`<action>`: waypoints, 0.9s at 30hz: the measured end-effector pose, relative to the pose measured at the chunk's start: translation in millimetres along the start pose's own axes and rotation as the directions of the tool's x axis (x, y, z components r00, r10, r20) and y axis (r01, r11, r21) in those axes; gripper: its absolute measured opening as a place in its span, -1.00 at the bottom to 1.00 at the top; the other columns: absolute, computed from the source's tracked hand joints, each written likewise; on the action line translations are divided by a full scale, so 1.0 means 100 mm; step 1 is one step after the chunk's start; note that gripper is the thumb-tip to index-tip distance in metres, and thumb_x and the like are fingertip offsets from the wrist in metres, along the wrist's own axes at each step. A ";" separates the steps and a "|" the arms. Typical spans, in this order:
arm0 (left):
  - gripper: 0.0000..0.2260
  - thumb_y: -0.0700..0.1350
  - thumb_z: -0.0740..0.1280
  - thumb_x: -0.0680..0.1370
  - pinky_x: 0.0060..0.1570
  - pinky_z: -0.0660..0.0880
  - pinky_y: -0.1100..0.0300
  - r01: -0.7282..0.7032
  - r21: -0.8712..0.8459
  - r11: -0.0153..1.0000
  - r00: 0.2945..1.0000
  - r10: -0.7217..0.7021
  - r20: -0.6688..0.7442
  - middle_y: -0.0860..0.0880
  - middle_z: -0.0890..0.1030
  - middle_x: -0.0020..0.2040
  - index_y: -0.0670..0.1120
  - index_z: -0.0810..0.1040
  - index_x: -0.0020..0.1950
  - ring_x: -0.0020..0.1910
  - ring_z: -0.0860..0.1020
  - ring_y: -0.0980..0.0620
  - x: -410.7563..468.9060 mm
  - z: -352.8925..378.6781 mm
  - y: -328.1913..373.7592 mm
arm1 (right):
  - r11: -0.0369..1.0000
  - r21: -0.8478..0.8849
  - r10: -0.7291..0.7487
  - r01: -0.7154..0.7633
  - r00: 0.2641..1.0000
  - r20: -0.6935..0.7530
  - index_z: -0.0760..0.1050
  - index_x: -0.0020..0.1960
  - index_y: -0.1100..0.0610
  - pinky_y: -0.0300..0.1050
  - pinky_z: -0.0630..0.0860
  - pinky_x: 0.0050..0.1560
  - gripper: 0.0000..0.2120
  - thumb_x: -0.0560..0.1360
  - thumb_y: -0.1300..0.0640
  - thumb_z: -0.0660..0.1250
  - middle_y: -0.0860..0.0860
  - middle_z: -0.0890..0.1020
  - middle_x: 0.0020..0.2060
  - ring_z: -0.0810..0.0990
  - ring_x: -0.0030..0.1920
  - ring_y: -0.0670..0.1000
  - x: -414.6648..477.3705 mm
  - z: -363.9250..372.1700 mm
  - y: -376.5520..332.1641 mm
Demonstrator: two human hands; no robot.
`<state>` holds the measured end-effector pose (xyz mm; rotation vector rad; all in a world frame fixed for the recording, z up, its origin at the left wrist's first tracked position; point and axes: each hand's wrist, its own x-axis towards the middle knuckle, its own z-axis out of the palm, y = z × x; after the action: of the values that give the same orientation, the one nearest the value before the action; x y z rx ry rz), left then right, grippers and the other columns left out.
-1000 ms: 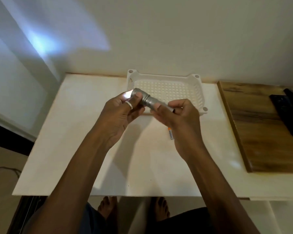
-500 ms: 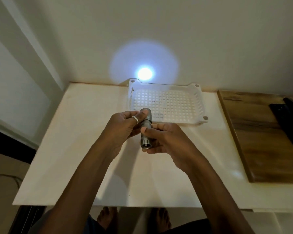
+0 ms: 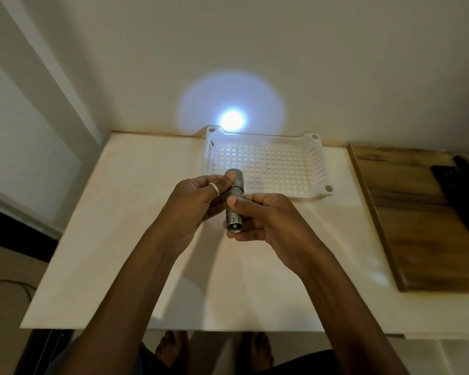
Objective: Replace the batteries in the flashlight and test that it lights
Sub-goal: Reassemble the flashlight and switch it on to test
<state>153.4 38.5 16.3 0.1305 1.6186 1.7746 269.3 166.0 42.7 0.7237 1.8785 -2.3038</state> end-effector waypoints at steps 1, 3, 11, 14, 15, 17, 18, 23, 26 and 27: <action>-0.51 0.15 0.55 0.36 0.08 0.63 0.12 -0.007 -0.017 1.000 1.000 0.007 0.005 -0.11 0.76 -0.03 -0.13 0.70 0.16 0.00 0.72 -0.03 0.00 0.00 0.00 | 1.000 -0.005 -0.007 0.007 1.000 -0.003 0.68 0.05 0.19 -0.16 0.65 -0.16 -0.78 0.56 0.04 0.47 0.22 0.76 -0.10 0.77 -0.15 0.14 0.00 0.00 0.00; -0.45 0.14 0.56 0.35 0.03 0.64 0.16 -0.024 -0.059 0.998 1.000 0.025 0.017 -0.09 0.76 -0.01 -0.11 0.65 0.25 0.00 0.72 -0.02 0.01 -0.01 0.02 | 1.000 -0.010 -0.021 0.020 1.000 -0.008 0.66 0.10 0.20 -0.14 0.65 -0.15 -0.76 0.55 0.05 0.48 0.19 0.76 -0.09 0.78 -0.13 0.14 0.00 0.00 0.00; -0.45 0.07 0.59 0.35 0.01 0.65 0.10 -0.037 -0.128 0.991 0.999 0.039 0.009 -0.12 0.76 0.05 -0.08 0.62 0.28 0.02 0.73 -0.06 0.03 -0.01 0.04 | 0.998 -0.031 -0.053 0.052 0.998 -0.017 0.66 0.11 0.18 -0.13 0.66 -0.14 -0.76 0.54 0.05 0.49 0.15 0.77 -0.10 0.78 -0.11 0.14 0.02 -0.01 0.00; -0.60 0.00 0.54 0.46 -0.06 0.64 0.16 -0.001 -0.127 0.992 1.000 -0.002 -0.023 -0.08 0.76 -0.08 -0.14 0.63 0.24 -0.09 0.72 0.00 0.04 -0.01 0.01 | 0.998 -0.028 -0.052 0.051 0.998 -0.028 0.61 0.17 0.18 -0.13 0.67 -0.14 -0.70 0.52 0.04 0.51 0.15 0.78 -0.10 0.78 -0.13 0.14 0.03 -0.01 0.02; -0.69 -0.05 0.49 0.53 -0.09 0.63 0.19 0.009 -0.126 0.992 0.999 -0.015 -0.045 -0.07 0.75 -0.11 -0.15 0.64 0.21 -0.12 0.71 0.02 0.04 0.00 0.00 | 0.999 -0.014 -0.053 0.053 0.998 -0.035 0.56 0.23 0.15 -0.12 0.67 -0.14 -0.65 0.51 0.04 0.52 0.15 0.78 -0.09 0.78 -0.13 0.14 0.03 0.00 0.03; -0.79 -0.10 0.41 0.60 -0.11 0.64 0.22 0.017 -0.131 0.991 0.995 -0.029 -0.091 -0.05 0.75 -0.14 -0.16 0.65 0.18 -0.15 0.71 0.04 0.04 -0.02 -0.01 | 0.997 0.010 -0.081 0.081 0.996 -0.027 0.47 0.31 0.06 -0.11 0.67 -0.11 -0.55 0.50 0.04 0.54 0.15 0.78 -0.06 0.78 -0.13 0.15 0.03 -0.01 0.06; -0.80 -0.11 0.38 0.62 -0.07 0.64 0.20 0.013 -0.140 0.990 0.995 -0.027 -0.101 -0.06 0.75 -0.14 -0.19 0.65 0.18 -0.14 0.71 0.04 0.04 -0.03 -0.01 | 0.993 0.014 -0.114 0.114 0.993 -0.011 0.45 0.33 0.04 -0.11 0.67 -0.09 -0.54 0.50 0.05 0.53 0.15 0.77 -0.04 0.78 -0.11 0.15 0.03 -0.01 0.06; -0.84 -0.16 0.37 0.62 -0.05 0.63 0.24 -0.006 -0.319 0.948 0.993 -0.032 -0.114 -0.15 0.67 -0.08 -0.25 0.66 0.07 -0.12 0.70 0.02 0.04 -0.04 0.06 | 0.958 0.125 -0.261 0.258 0.965 0.002 0.57 0.31 0.11 -0.12 0.65 0.06 -0.71 0.60 0.19 0.41 0.19 0.75 0.07 0.76 0.06 0.17 0.01 -0.09 0.03; -0.85 -0.23 0.42 0.55 -0.11 0.65 0.24 0.000 -0.421 0.907 0.996 -0.039 -0.084 -0.20 0.71 -0.06 -0.23 0.65 0.10 -0.12 0.74 -0.03 0.03 -0.05 0.10 | 0.934 0.177 -0.291 0.309 0.949 -0.123 0.54 0.32 0.13 -0.12 0.65 0.09 -0.72 0.62 0.18 0.36 0.16 0.74 0.12 0.75 0.10 0.14 0.03 -0.14 -0.01; -0.83 -0.25 0.42 0.54 -0.10 0.65 0.24 -0.004 -0.396 0.918 0.998 -0.018 -0.053 -0.20 0.73 -0.04 -0.23 0.65 0.12 -0.08 0.74 -0.05 0.03 -0.06 0.10 | 0.926 0.186 -0.296 0.329 0.937 -0.186 0.52 0.34 0.15 -0.11 0.66 0.10 -0.72 0.64 0.20 0.33 0.17 0.73 0.13 0.75 0.11 0.13 0.04 -0.15 -0.01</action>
<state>143.8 36.3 22.5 -0.1151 1.2591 2.0769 269.9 181.8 40.1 0.6838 1.9545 -2.7573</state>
